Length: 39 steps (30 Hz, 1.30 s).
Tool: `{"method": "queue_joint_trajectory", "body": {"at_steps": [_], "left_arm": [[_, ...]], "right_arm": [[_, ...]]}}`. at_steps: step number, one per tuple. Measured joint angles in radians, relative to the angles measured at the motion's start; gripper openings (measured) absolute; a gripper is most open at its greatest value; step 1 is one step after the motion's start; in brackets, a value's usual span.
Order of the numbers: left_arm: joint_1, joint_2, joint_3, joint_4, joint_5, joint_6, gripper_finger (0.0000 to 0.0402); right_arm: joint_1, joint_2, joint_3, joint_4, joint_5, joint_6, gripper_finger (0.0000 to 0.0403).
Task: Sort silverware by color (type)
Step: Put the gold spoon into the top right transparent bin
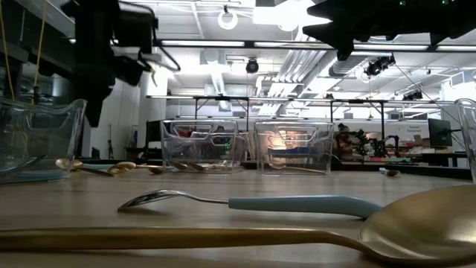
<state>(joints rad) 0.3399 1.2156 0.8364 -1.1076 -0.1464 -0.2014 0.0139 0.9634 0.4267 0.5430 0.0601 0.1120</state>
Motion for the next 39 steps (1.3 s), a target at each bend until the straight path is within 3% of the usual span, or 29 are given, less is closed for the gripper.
{"method": "queue_joint_trajectory", "body": {"at_steps": [3, 6, 11, 21, 27, 39], "left_arm": [[0.080, 0.045, 0.000, 0.023, 0.058, -0.061, 0.0133], [0.132, 0.079, 0.000, 0.033, 0.077, -0.222, 0.0133], [0.151, 0.103, 0.000, 0.037, 0.086, -0.419, 0.0133], [0.069, 0.085, -0.041, 0.150, -0.200, -0.864, 0.0133], [0.028, 0.068, -0.175, 0.287, -0.203, -1.002, 0.0133], [-0.003, -0.052, -0.277, 0.293, -0.201, -1.175, 0.0133]], "right_arm": [[0.000, 0.000, 0.000, 0.000, 0.000, -0.007, 0.0194], [0.000, 0.000, 0.000, -0.002, 0.000, -0.008, 0.0194], [0.000, 0.000, 0.000, -0.008, 0.000, -0.008, 0.0194], [0.000, 0.000, 0.000, -0.008, 0.000, 0.019, 0.0194], [0.000, 0.000, 0.000, -0.026, 0.000, 0.041, 0.0194], [0.000, 0.000, 0.000, -0.030, 0.000, 0.046, 0.0194]]}}
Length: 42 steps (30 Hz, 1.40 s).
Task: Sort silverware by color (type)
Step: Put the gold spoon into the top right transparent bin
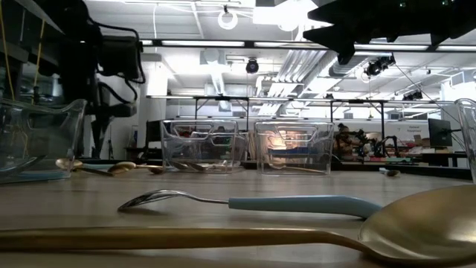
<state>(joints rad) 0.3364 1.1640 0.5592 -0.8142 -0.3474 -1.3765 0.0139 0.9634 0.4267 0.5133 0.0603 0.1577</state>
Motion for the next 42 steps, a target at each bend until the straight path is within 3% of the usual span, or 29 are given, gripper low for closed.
{"method": "queue_joint_trajectory", "body": {"at_steps": [10, 20, 31, 42], "left_arm": [[-0.064, -0.008, -0.100, 0.103, 0.033, -0.182, 0.0133], [-0.063, 0.003, -0.101, 0.106, 0.013, -0.189, 0.0133], [-0.064, 0.119, -0.110, 0.128, -0.008, -0.199, 0.0133], [-0.063, 0.120, -0.113, 0.133, -0.014, -0.140, 0.0129]], "right_arm": [[0.000, 0.000, 0.000, 0.000, 0.000, 0.025, 0.0194], [0.000, 0.000, 0.000, 0.000, 0.000, 0.025, 0.0194], [0.000, 0.000, 0.000, 0.000, 0.000, 0.046, 0.0194], [0.000, 0.000, 0.000, 0.000, 0.000, 0.044, 0.0194]]}}
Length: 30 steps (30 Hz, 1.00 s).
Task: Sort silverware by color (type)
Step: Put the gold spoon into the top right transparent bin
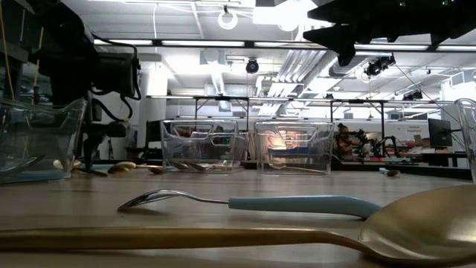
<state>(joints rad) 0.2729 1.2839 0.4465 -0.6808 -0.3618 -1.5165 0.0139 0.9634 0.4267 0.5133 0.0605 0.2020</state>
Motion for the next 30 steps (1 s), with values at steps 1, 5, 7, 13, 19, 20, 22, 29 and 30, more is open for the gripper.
{"method": "queue_joint_trajectory", "body": {"at_steps": [1, 5, 7, 13, 19, 20, 22, 29, 30], "left_arm": [[0.000, 0.000, 0.000, -0.001, 0.000, 0.000, 0.0125], [0.000, 0.001, -0.001, -0.005, -0.007, 0.025, 0.0094], [0.000, 0.001, -0.002, -0.004, -0.013, 0.026, 0.0074], [0.000, 0.002, -0.002, -0.001, -0.038, 0.028, 0.0019], [0.001, 0.002, -0.002, 0.002, -0.047, 0.029, 0.0008], [0.001, 0.002, -0.002, 0.002, -0.049, 0.032, 0.0009], [0.001, 0.002, -0.002, 0.003, -0.052, 0.035, 0.0009], [0.001, -0.021, -0.004, 0.001, -0.062, 0.086, 0.0008], [0.002, -0.030, -0.005, -0.001, -0.060, 0.095, 0.0008]], "right_arm": [[0.000, 0.000, 0.000, 0.000, 0.000, 0.000, 0.0194], [0.000, 0.000, 0.000, 0.000, 0.000, 0.000, 0.0194], [0.000, 0.000, 0.000, 0.000, 0.000, 0.000, 0.0194], [0.000, 0.000, 0.000, 0.000, 0.000, 0.000, 0.0194], [0.000, 0.000, 0.000, 0.000, 0.000, -0.001, 0.0194], [0.000, 0.000, 0.000, 0.000, 0.000, -0.001, 0.0194], [0.000, 0.000, 0.000, 0.000, 0.000, -0.001, 0.0194], [0.000, 0.000, 0.000, 0.000, 0.000, -0.001, 0.0194], [0.000, 0.000, 0.000, 0.000, 0.000, -0.001, 0.0194]]}}
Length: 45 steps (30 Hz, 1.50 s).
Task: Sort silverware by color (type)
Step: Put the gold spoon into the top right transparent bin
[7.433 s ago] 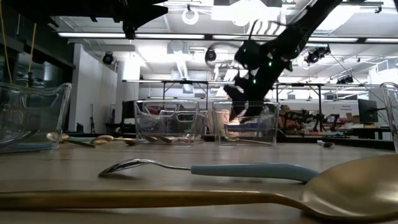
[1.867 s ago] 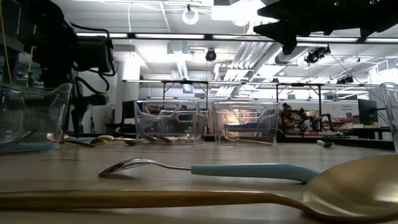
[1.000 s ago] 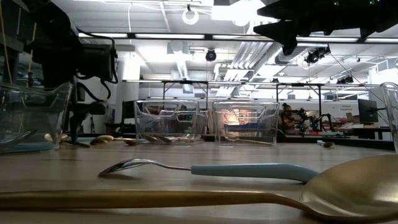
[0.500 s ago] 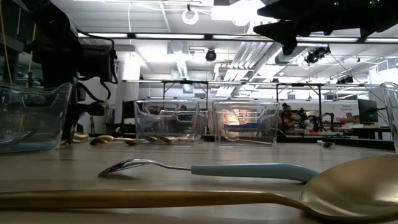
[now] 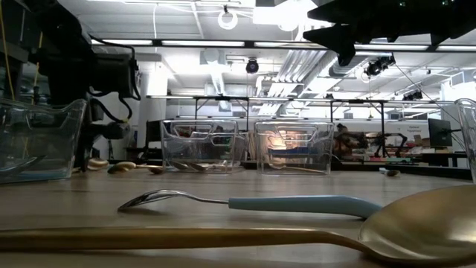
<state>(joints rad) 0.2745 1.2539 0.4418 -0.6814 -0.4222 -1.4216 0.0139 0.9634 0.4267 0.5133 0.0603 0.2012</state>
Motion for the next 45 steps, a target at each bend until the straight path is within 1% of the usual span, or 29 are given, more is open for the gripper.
{"method": "queue_joint_trajectory", "body": {"at_steps": [8, 12, 16, 20, 23, 26, 34, 37, 39, 43, 45], "left_arm": [[0.001, -0.113, -0.001, -0.047, -0.033, 0.021, 0.0007], [0.001, -0.181, -0.001, -0.044, -0.041, 0.048, 0.0007], [0.001, -0.258, -0.001, -0.029, -0.060, 0.100, 0.0007], [0.001, -0.349, 0.000, 0.032, -0.076, 0.187, 0.0006], [0.000, -0.419, 0.000, 0.114, -0.086, 0.258, 0.0004], [0.000, -0.481, 0.001, 0.232, -0.087, 0.348, 0.0002], [0.033, -0.592, 0.002, 0.633, -0.086, 0.637, 0.0001], [0.052, -0.608, 0.003, 0.780, -0.049, 0.736, 0.0001], [0.060, -0.609, 0.004, 0.853, -0.011, 0.773, 0.0001], [0.045, -0.584, 0.004, 0.922, 0.045, 0.855, 0.0001], [0.019, -0.559, 0.004, 0.925, 0.048, 0.901, 0.0001]], "right_arm": [[0.000, 0.000, 0.000, 0.000, 0.000, 0.000, 0.0194], [0.000, 0.000, 0.000, 0.000, 0.000, 0.000, 0.0194], [0.000, 0.000, 0.000, 0.000, 0.000, 0.000, 0.0194], [0.000, 0.000, 0.000, 0.000, 0.000, 0.000, 0.0194], [0.000, 0.000, 0.000, 0.000, 0.000, 0.000, 0.0194], [0.000, 0.000, 0.000, 0.000, 0.000, 0.000, 0.0194], [0.000, 0.000, 0.000, 0.000, 0.000, 0.000, 0.0194], [0.000, 0.000, 0.000, 0.000, 0.000, 0.000, 0.0194], [0.000, 0.000, 0.000, 0.000, 0.000, 0.000, 0.0194], [0.000, 0.000, 0.000, 0.000, 0.000, 0.000, 0.0194], [0.000, 0.000, 0.000, 0.000, 0.000, 0.000, 0.0194]]}}
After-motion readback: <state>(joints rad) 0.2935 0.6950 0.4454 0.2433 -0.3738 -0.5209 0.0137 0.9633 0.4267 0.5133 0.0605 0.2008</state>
